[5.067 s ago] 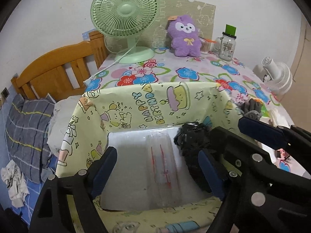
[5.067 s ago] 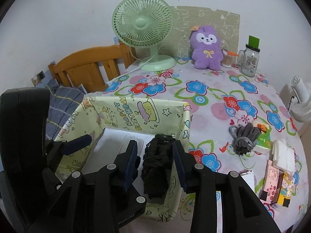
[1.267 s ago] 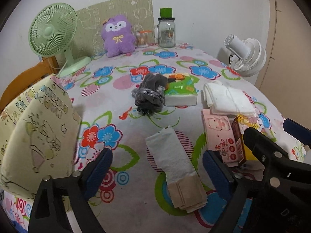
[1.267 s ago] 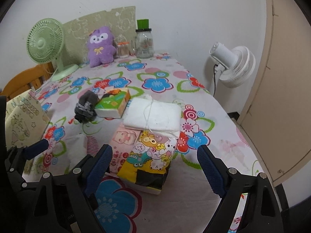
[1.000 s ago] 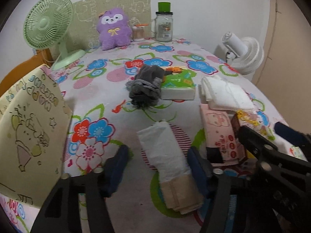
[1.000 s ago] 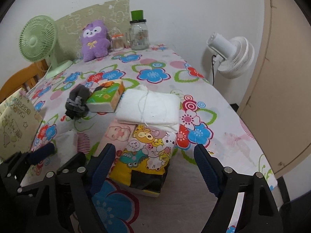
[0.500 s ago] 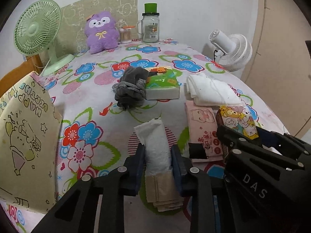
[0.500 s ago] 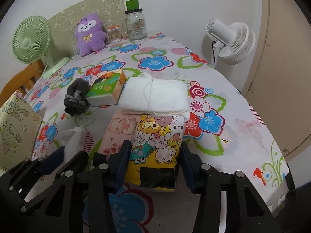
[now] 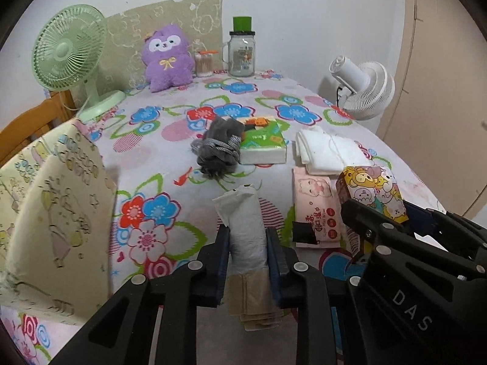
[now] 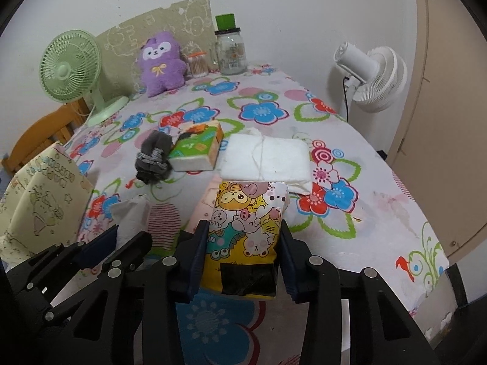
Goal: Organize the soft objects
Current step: 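Grasp the cartoon-printed yellow pack with the right tool while the left grasps the white paper roll, then carry the white roll in the left tool while the right carries the yellow pack to the box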
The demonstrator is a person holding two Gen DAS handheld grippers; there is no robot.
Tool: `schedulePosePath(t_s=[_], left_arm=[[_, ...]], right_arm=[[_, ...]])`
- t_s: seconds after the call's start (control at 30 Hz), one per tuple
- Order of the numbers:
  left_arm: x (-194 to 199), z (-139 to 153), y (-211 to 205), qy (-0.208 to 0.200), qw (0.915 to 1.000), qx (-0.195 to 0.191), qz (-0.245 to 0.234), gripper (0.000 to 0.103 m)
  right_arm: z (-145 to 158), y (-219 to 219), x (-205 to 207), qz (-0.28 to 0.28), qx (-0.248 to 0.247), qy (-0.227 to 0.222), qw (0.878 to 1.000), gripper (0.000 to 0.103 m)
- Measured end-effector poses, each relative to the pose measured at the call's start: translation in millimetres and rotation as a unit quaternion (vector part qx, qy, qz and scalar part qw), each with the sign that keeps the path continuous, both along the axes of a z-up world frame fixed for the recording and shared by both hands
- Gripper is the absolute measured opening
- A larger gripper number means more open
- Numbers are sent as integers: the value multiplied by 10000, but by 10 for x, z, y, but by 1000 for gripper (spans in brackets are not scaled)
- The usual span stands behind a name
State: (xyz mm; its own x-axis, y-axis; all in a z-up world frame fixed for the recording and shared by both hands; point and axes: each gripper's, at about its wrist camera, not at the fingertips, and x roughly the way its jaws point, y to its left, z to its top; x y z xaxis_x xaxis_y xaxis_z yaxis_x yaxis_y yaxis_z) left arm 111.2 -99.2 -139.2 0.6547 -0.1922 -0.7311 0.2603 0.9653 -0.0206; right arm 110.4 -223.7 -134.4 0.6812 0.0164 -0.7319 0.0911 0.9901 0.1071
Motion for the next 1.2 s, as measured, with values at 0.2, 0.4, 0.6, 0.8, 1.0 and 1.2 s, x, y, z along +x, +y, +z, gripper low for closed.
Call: schedulePosePath(t_s=[0.2, 0.4, 0.6, 0.8, 1.0, 1.2], left_arm=[[-57, 120, 83, -68, 9999, -50, 105, 22], [-143, 265, 181, -273, 9994, -54, 187, 22], [-234, 439, 261, -480, 9985, -74, 252, 22], [-295, 592, 313, -637, 9975, -104, 302, 22], [-361, 745, 346, -807, 9962, -68, 328, 22], [-435, 845, 400, -857, 9954, -138, 398, 22]], right_arm=[[166, 102, -116, 54, -75, -220, 9997, 45], [349, 192, -196, 126, -149, -468, 9987, 45], [528, 272, -294, 181, -163, -695, 9973, 45], [685, 325, -367, 216, -176, -861, 9959, 45], [858, 400, -452, 315, -213, -1030, 9940, 46], [986, 464, -510, 447, -256, -1103, 9926, 46]])
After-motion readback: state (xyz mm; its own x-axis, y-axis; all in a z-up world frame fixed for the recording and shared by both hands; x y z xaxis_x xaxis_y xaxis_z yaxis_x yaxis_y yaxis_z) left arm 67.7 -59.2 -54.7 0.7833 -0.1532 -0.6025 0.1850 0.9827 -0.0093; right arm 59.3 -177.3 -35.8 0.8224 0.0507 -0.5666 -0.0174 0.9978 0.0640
